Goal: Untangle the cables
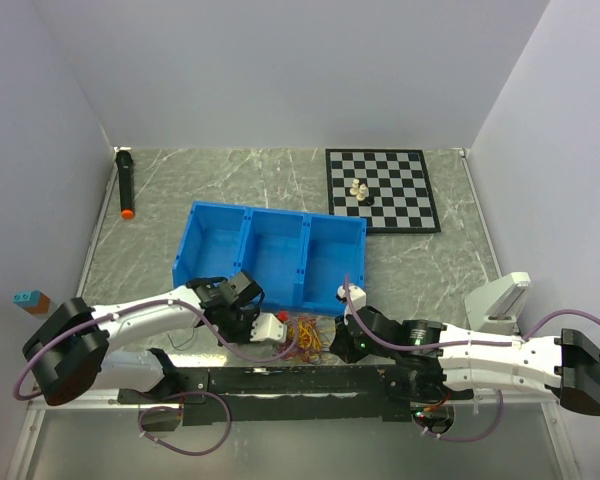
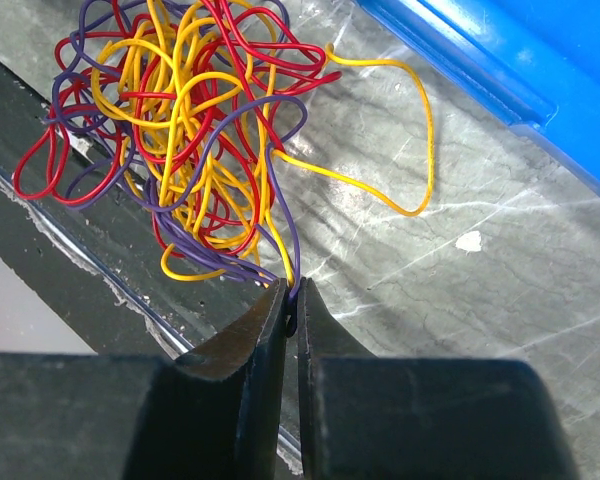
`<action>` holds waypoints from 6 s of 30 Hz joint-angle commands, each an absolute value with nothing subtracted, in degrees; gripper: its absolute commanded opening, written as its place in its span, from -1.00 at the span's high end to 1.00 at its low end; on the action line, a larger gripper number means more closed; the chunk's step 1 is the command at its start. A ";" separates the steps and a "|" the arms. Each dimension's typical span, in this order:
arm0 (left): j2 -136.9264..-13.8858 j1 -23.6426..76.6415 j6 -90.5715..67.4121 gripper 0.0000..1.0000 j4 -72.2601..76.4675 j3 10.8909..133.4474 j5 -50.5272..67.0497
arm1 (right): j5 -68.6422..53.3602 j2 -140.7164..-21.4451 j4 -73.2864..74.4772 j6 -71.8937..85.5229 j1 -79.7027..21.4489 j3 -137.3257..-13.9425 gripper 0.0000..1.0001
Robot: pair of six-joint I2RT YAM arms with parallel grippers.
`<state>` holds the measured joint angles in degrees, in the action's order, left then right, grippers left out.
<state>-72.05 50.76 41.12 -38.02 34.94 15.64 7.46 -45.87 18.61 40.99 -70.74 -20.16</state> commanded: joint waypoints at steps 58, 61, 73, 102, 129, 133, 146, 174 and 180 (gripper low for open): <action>-61.09 34.28 51.95 0.88 13.28 75.15 -23.47 | 9.58 -44.83 17.49 40.96 -74.71 -20.30 0.83; -60.30 34.28 47.57 0.98 11.43 72.08 -23.20 | 9.41 -44.82 17.32 40.87 -74.71 -20.22 0.83; -56.52 33.84 30.85 0.98 1.23 60.92 -24.78 | 9.40 -45.26 17.22 40.60 -74.71 -20.39 0.83; -59.76 33.66 17.93 0.98 -15.30 42.28 -29.00 | 9.23 -46.06 18.19 41.40 -74.71 -20.92 0.84; -48.59 44.08 24.10 -0.96 -32.44 49.49 24.26 | 9.93 -45.00 19.42 39.81 -75.94 -22.68 0.84; -51.50 50.09 21.01 -0.91 -27.52 45.01 26.72 | 10.54 -44.21 20.47 39.64 -76.11 -23.03 0.84; -57.65 53.44 4.58 -0.78 -10.74 35.51 23.03 | 10.20 -44.99 23.47 38.59 -77.08 -24.34 0.95; -61.35 53.52 12.56 -0.61 -12.02 35.77 34.54 | 14.59 -52.73 18.98 24.08 -86.48 -32.08 0.93; -60.38 53.44 12.75 -0.57 -13.89 34.98 33.93 | 15.12 -53.00 18.81 23.73 -86.48 -32.25 0.95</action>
